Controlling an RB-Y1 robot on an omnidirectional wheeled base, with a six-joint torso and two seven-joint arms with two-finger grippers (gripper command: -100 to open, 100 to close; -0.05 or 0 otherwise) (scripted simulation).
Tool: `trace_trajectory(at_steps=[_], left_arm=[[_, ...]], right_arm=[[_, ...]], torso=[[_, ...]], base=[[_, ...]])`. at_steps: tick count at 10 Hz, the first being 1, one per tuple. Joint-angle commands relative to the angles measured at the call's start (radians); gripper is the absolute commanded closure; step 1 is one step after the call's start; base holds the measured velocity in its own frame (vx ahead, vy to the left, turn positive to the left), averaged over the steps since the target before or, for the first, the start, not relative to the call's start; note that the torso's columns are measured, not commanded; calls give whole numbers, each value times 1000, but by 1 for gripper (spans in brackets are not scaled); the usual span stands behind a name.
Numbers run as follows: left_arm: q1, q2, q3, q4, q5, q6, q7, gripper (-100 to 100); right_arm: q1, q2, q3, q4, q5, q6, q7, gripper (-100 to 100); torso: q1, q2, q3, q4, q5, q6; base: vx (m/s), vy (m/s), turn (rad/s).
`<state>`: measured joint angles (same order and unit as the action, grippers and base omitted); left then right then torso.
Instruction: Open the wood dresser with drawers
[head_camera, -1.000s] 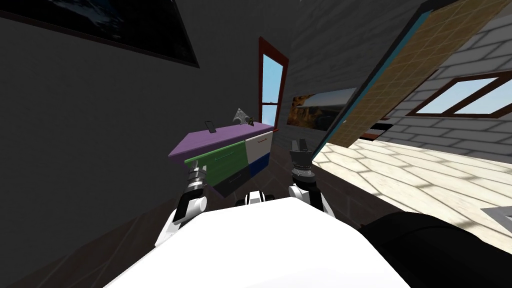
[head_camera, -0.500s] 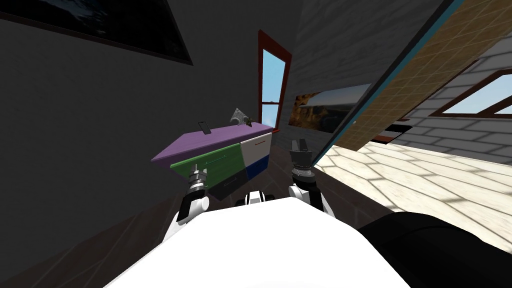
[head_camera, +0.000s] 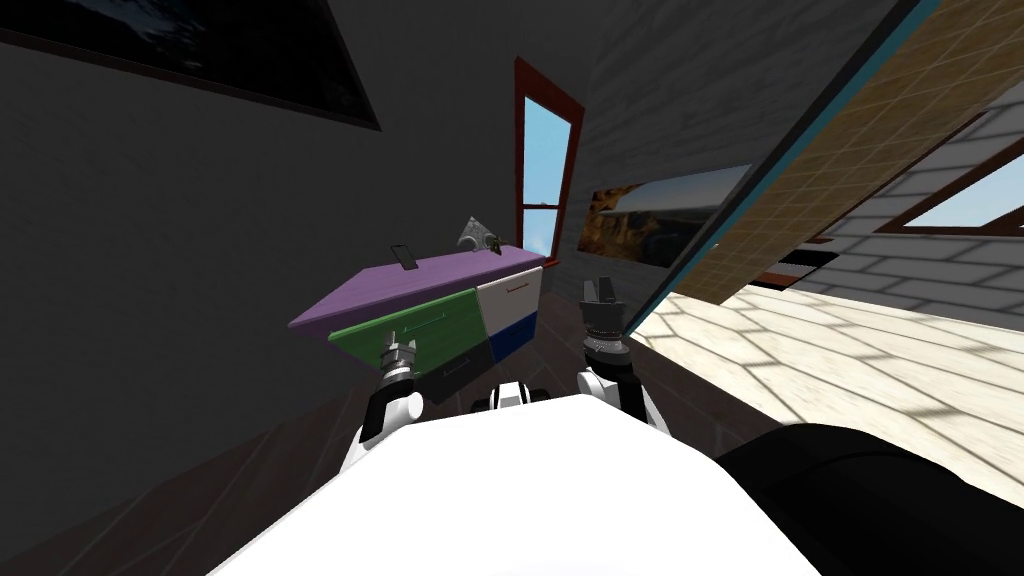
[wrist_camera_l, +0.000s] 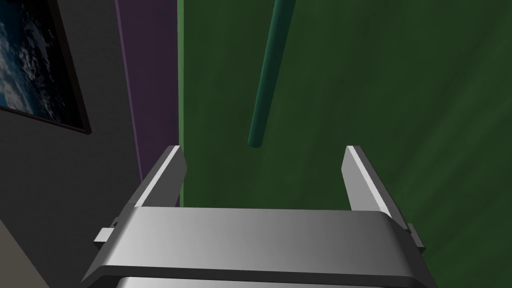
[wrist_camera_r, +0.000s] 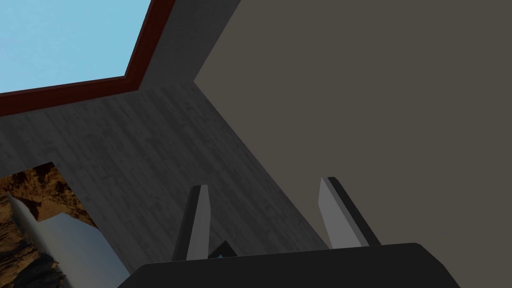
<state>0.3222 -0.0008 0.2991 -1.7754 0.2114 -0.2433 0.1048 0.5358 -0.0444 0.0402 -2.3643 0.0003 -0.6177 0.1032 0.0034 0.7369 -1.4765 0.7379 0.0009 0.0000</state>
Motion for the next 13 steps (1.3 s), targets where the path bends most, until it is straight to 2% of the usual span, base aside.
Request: trace_trajectory(at_steps=[1,2,3,4,8,13], left_arm=[[6,-1,3,-23,2,18,0,-100],[-1,-1,-1,2,-1,0,-1,100],[-3,-3,-4,16,-2,-12,-1,100],[-3,2,1,-7,0,-8,1,100],[29,3,-5,-59,4,38,4,100],[49,3,-15,-72,4,37,6,100]], right_arm=[[0,0,0,0,0,0,0,0],[0,0,0,0,0,0,0,0],[0,0,0,0,0,0,0,0],[0,0,0,0,0,0,0,0],[0,0,0,0,0,0,0,0],[0,0,0,0,0,0,0,0]], torso=[[0,-2,-2,-1,0,0],[-3,1,0,0,0,0],[-6,6,3,1,-1,0],[-4,4,4,-4,4,2],[-7,3,2,0,0,1],[-6,2,2,0,0,2]], base=[[49,28,-4],[-31,-7,19],[-70,-21,38],[-46,-21,3],[-145,-96,12],[-138,-70,9]])
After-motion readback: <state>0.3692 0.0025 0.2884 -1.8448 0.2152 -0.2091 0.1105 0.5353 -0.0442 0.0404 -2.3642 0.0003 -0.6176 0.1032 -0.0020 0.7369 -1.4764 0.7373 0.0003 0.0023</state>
